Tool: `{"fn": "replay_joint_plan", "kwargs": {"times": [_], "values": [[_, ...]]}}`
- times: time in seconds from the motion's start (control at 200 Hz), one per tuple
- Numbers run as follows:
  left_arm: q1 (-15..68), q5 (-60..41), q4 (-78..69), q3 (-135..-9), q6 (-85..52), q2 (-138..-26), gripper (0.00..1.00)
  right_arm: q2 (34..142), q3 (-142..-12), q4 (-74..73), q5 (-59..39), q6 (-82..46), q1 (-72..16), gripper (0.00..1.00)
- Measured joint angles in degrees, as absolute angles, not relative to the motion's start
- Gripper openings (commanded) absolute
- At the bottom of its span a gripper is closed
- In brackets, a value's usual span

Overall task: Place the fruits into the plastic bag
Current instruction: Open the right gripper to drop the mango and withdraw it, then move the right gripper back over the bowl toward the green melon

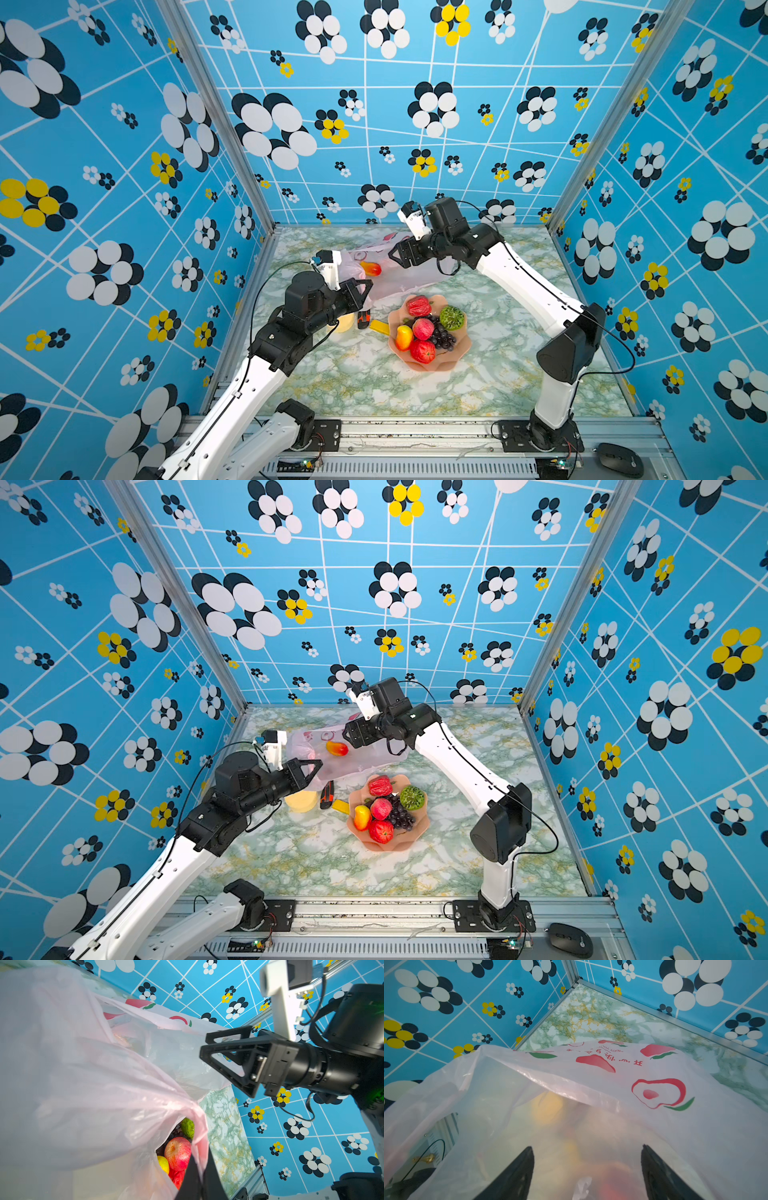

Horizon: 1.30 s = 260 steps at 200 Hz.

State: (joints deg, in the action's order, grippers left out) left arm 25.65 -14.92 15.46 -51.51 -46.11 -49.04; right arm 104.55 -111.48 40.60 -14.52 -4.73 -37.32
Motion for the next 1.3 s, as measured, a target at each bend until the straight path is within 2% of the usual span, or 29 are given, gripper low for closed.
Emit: {"fn": "replay_joint_plan", "kwargs": {"times": [0.19, 0.265, 0.59, 0.75, 0.94, 1.13, 1.3], "values": [[25.6, -14.3, 15.4, -51.4, -47.2, -48.4, 0.0, 94.4, -105.3, 39.4, -25.2, -4.4, -36.2, 0.89], [25.6, -14.2, 15.0, -51.0, -47.6, -48.1, 0.0, 90.1, -101.6, 35.9, -29.2, -6.5, -36.2, 0.99], [25.6, -13.6, 15.0, -50.5, -48.5, -47.4, 0.0, 69.5, -79.1, 19.2, -31.4, -17.6, -36.2, 0.99], [25.6, -13.6, 15.0, -50.5, -48.7, -46.8, 0.0, 62.0, -73.4, 19.6, -26.9, -19.6, -36.2, 0.99], [25.7, -13.4, 15.2, -50.5, -48.6, -46.4, 0.0, 55.4, -65.0, 28.8, -17.8, -20.4, -36.2, 0.97], [26.0, -13.2, 15.4, -50.5, -48.7, -46.3, 0.0, 55.3, -58.2, 37.1, -8.8, -20.3, -36.2, 0.95], [26.2, -13.2, 15.5, -50.5, -48.6, -46.4, 0.0, 59.0, -56.7, 39.7, -4.5, -19.3, -36.2, 0.95]]}}
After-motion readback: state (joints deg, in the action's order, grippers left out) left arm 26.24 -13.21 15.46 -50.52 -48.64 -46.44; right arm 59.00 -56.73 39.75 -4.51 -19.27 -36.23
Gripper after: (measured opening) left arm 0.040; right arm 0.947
